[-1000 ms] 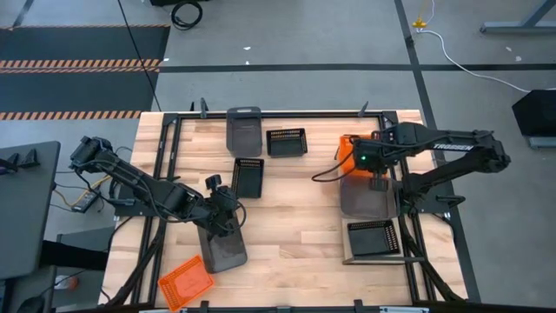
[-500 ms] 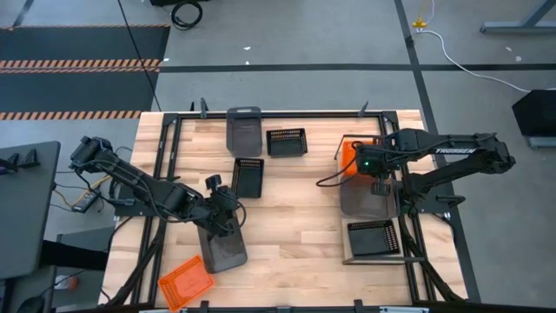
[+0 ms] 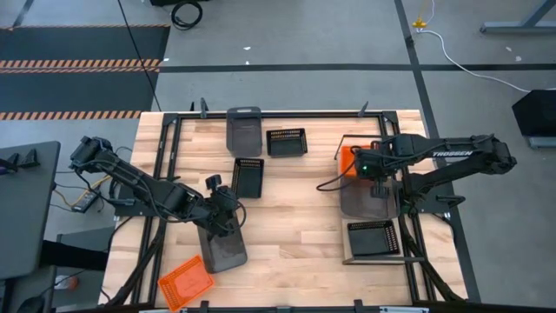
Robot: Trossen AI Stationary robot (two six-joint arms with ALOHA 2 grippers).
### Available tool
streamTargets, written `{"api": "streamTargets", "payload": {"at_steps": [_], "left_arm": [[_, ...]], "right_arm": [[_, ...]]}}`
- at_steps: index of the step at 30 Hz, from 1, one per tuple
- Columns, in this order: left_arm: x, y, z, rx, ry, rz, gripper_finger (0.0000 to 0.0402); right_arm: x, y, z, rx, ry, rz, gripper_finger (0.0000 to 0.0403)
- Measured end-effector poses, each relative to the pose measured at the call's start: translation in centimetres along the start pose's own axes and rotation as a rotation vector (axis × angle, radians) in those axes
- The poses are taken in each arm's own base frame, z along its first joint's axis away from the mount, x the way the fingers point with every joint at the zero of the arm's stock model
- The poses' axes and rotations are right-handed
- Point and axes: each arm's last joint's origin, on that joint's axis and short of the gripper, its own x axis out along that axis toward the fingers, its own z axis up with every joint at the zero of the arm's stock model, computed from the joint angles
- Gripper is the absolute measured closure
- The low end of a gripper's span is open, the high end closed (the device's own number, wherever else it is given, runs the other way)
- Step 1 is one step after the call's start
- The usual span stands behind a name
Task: Stack baskets on shelf by color
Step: Stack the top orange bin on top of the orange bin on the shelf, then stack bottom black bin on top of the black bin on the shelf
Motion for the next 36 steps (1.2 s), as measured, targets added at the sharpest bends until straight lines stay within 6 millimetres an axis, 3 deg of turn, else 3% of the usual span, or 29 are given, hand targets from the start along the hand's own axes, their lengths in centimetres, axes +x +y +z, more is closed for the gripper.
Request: {"api": "streamTargets", "payload": {"at_steps": [8, 20, 27, 31, 36], "left_arm": [[0.0, 0.0, 0.0, -0.001, -0.002, -0.001, 0.0285], [0.0, 0.0, 0.0, -0.002, -0.002, -0.001, 0.0285], [0.0, 0.0, 0.0, -0.002, -0.002, -0.001, 0.0285], [0.0, 0.0, 0.0, -0.002, -0.002, -0.001, 0.0285], [0.0, 0.0, 0.0, 0.003, -0.002, -0.001, 0.0285]], "right_arm": [[0.0, 0.0, 0.1, 0.016, -0.011, -0.012, 0.0367], [0.0, -0.3, 0.4, 0.037, -0.043, -0.102, 0.0277], [-0.9, -0.4, 1.0, 0.062, -0.105, -0.089, 0.027], [-2.1, -0.3, 1.9, 0.125, -0.201, -0.015, 0.0272], [-3.5, 0.4, 4.3, 0.117, -0.459, 0.118, 0.0272]]}}
